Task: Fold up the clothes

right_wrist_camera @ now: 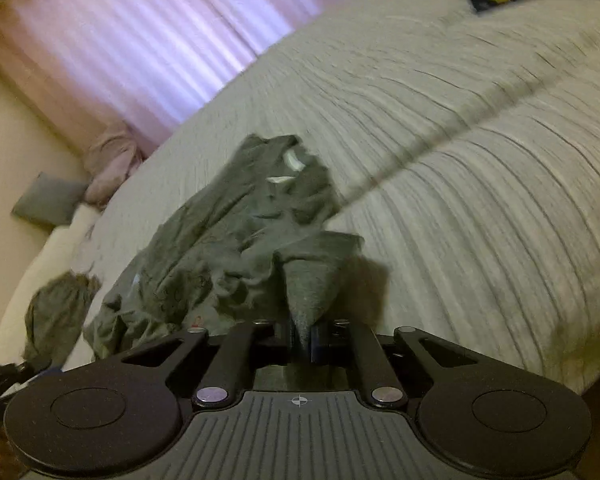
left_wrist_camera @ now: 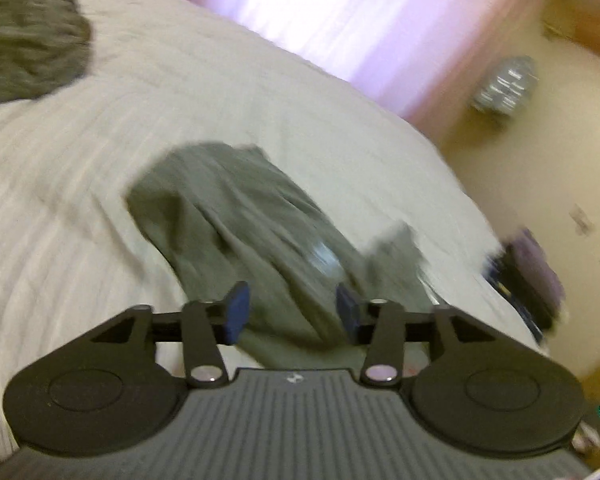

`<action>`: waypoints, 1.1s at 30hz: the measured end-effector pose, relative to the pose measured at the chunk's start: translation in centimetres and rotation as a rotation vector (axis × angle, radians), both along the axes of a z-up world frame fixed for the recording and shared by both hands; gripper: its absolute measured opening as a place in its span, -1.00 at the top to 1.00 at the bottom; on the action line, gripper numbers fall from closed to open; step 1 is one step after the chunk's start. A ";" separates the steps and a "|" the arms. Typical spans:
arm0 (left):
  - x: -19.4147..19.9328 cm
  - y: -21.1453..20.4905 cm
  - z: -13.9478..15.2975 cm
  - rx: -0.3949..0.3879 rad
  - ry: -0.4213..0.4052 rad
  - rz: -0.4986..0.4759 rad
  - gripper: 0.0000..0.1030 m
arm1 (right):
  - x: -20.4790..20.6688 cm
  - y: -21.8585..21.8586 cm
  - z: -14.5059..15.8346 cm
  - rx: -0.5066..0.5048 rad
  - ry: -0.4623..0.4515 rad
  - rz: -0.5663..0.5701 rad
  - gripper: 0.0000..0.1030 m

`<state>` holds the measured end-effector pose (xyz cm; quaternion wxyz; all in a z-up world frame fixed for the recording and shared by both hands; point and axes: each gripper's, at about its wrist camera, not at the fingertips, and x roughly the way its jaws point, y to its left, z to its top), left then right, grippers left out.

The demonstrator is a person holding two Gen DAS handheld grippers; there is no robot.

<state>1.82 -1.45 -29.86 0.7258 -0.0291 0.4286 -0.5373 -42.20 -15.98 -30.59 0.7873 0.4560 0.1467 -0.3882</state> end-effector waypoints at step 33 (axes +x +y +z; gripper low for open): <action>-8.2 -13.7 7.0 -0.049 -0.118 -0.617 -0.07 | -16.3 -4.6 3.8 -0.186 0.168 -0.405 -0.46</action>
